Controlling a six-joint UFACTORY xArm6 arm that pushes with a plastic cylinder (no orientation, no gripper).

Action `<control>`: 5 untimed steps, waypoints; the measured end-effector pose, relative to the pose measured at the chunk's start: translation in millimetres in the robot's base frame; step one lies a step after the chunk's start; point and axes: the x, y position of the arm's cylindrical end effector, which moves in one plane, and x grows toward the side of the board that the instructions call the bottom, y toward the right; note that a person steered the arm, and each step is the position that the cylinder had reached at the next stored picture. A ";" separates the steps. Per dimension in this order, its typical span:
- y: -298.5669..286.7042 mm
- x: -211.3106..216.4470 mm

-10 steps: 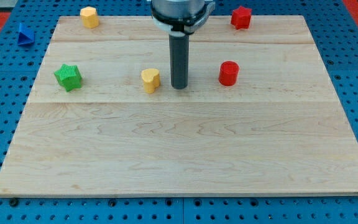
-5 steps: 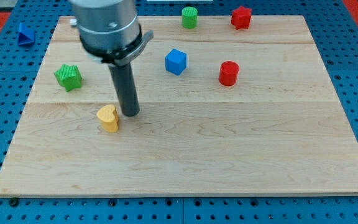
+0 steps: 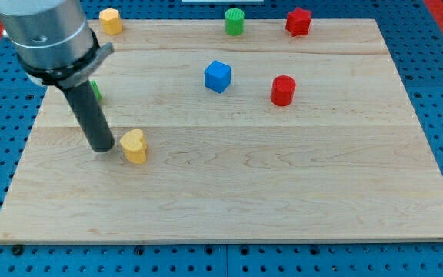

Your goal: Push the yellow heart towards bottom center

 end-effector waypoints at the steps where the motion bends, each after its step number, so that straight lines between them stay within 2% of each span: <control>1: 66.9 -0.6; 2: 95.8 -7.3; 4: 112.8 -35.2; 5: 161.4 -11.0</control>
